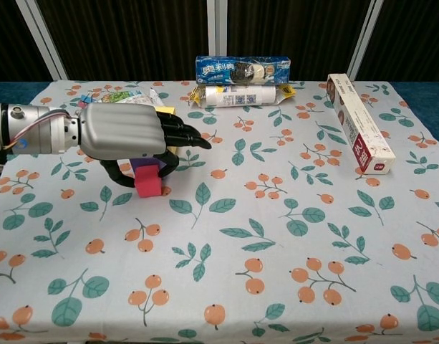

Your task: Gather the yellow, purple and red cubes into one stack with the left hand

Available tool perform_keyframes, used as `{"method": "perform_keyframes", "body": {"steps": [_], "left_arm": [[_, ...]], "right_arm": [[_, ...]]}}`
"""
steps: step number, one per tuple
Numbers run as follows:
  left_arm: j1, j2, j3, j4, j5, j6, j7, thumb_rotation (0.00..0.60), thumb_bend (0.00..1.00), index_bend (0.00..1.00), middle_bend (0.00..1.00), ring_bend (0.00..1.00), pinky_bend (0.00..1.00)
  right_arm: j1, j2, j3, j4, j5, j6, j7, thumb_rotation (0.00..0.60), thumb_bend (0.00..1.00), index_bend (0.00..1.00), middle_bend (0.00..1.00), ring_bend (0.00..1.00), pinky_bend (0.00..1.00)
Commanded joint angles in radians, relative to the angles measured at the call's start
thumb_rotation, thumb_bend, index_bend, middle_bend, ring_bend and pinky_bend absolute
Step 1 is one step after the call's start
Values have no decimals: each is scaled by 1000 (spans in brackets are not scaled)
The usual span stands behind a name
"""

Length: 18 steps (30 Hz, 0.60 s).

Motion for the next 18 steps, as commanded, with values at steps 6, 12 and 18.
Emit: {"method": "perform_keyframes", "body": {"steps": [6,12,18], "left_arm": [[5,8,1,-13,-13,-1,8,600,249,515,47,51,154],[11,10,-1,-18,-19,16,6,600,234,504,47,51,154],[29,28,-9,-46,-29,54,11,600,199,464,47,51,154]], "right_arm": [[-1,0,1,-5,-1,1,-3,600,125,133,185,173,274],[-2,0,1,-4,-3,3,-1,600,124,133,186,173,274],[-4,2,2,-1,-7,7,6,600,126,132,186,173,274]]}}
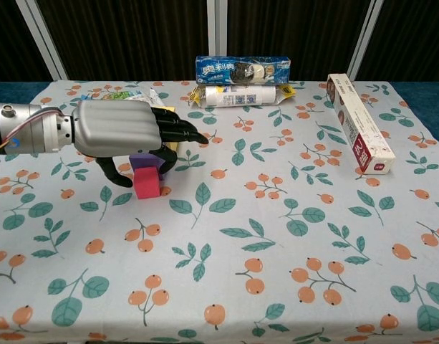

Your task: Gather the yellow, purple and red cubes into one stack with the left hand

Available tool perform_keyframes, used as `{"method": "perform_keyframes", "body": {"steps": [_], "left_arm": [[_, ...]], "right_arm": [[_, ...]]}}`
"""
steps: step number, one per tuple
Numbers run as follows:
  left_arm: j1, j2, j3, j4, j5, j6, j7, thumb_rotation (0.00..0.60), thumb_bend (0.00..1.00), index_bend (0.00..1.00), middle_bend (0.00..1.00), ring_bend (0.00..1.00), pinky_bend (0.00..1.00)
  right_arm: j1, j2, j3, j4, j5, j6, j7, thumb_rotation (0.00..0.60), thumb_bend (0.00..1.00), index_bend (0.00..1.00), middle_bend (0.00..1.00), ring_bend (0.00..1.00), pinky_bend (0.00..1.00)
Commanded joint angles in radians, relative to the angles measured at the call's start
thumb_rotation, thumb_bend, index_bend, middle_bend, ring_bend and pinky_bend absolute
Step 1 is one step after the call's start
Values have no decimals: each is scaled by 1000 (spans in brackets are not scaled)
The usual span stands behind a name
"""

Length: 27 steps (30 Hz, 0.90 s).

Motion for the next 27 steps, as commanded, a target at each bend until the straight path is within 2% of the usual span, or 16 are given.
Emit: {"method": "perform_keyframes", "body": {"steps": [1,7,12,20,27], "left_arm": [[15,14,-8,-24,-9,28,2,600,195,447,47,51,154],[71,33,-50,-101,-53,120,8,600,164,399,47,51,154],[91,7,-81,-142,-88,123,3,600,141,367,47,51,154],[81,-61,-82,-97,-69,82,91,600,111,346,46,51,154],[82,-107,-86,-20,-68,76,109,600,95,336,45,51,154]], "right_arm": [[0,0,0,2,-3,1,4,600,127,133,186,173,274],[0,-5,-2,11,-10,2,12,600,129,133,186,173,274],[-1,-8,-3,15,-16,8,16,600,129,133,185,173,274],[-11,-1,-3,11,-19,24,18,600,129,132,183,173,274],[-16,0,-4,12,-16,26,19,600,129,133,179,173,274]]}}
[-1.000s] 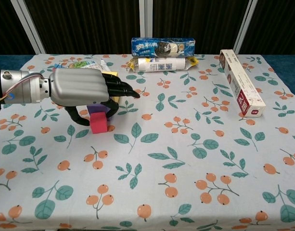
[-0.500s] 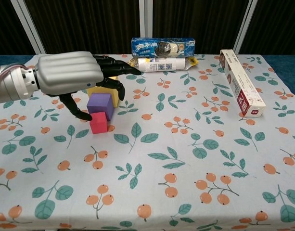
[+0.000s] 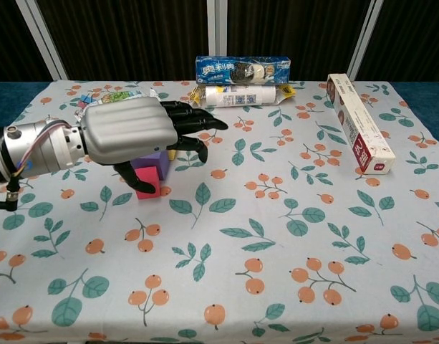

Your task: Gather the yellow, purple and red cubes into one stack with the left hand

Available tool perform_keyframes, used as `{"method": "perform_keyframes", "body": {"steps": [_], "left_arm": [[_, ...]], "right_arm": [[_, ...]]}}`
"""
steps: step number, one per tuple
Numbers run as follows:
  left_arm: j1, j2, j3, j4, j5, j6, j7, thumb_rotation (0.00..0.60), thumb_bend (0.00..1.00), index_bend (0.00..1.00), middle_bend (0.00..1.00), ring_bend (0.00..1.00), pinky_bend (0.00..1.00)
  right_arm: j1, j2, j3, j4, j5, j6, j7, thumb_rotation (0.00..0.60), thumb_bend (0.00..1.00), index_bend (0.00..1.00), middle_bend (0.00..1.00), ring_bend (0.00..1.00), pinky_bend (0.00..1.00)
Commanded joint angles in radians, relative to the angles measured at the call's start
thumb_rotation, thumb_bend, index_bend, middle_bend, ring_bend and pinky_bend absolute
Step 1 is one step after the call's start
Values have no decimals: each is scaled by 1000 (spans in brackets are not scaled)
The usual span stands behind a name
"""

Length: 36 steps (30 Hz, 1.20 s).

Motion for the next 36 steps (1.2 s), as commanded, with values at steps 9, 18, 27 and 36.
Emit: {"method": "perform_keyframes", "body": {"steps": [9,18,27,36], "left_arm": [[2,-27,21,78,13,-9,-23,600,94,336,45,51,153],[6,-49,21,130,8,-12,-26,600,95,336,45,51,153],[9,-59,30,164,13,-3,-32,600,95,337,45,51,153],[12,-55,31,173,9,1,-39,600,95,338,45,51,153]], "right_arm": [[1,-2,2,-2,2,-3,-3,600,130,132,175,173,273],[2,-4,3,-4,5,-8,-6,600,129,132,171,173,274],[1,-4,3,-5,7,-9,-7,600,129,132,171,173,274],[-1,-4,2,-4,5,-7,-5,600,129,132,171,173,274]]}}
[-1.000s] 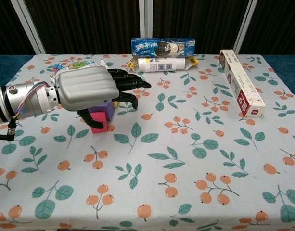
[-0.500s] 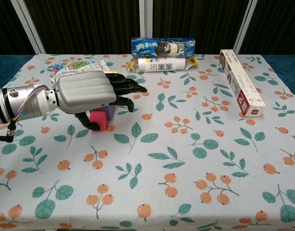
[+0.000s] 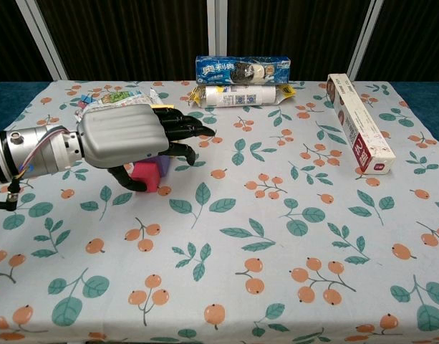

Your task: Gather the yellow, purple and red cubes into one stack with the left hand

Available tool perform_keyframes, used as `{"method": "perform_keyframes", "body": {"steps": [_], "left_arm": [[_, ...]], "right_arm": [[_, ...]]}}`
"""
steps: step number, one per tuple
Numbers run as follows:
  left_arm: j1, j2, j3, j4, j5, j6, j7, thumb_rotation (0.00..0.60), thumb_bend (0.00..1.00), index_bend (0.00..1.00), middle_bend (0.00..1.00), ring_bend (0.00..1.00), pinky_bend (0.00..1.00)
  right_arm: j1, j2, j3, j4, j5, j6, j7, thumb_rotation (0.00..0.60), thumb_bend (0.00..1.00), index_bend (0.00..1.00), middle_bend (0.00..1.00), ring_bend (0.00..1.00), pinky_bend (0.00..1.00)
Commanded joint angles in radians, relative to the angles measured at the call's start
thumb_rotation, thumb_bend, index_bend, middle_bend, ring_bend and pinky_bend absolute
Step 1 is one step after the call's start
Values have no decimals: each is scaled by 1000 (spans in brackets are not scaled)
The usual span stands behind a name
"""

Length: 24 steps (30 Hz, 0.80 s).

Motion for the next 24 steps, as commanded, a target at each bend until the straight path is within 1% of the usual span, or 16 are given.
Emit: {"method": "perform_keyframes", "body": {"steps": [1,7,9,13,16,19,20,22,24], "left_arm": [[0,0,1,0,-1,-2,-3,600,95,338,45,51,153],[7,11,3,-18,-1,14,-10,600,94,338,45,51,153],[14,23,0,-42,-5,29,-20,600,95,338,45,51,153],[38,71,-16,-134,-31,70,-73,600,94,338,45,51,154],[80,127,-60,-236,-85,126,-83,600,95,338,45,52,153],[140,202,-120,-378,-192,144,-76,600,95,326,49,53,153],[164,243,-140,-446,-245,135,-75,600,95,311,51,56,153],[208,302,-166,-547,-326,130,-61,600,94,283,52,60,154],[263,359,-194,-639,-419,139,-42,600,94,264,52,61,154]], "right_arm": [[-1,0,0,0,-1,1,0,600,129,132,171,173,274],[-3,2,-1,-1,-4,6,1,600,129,132,171,173,274],[-4,1,-1,1,-5,7,6,600,129,132,171,173,274],[-6,0,-2,9,-6,9,21,600,130,132,169,173,274],[-8,-1,-4,18,-3,7,37,600,134,132,169,173,273],[-3,2,-11,26,-1,-14,67,600,136,133,172,173,274],[0,5,-15,29,-2,-26,79,600,136,134,176,173,274],[7,9,-18,39,-3,-40,102,600,138,134,181,171,273],[15,14,-20,55,-1,-58,134,600,140,124,166,144,264]]}}
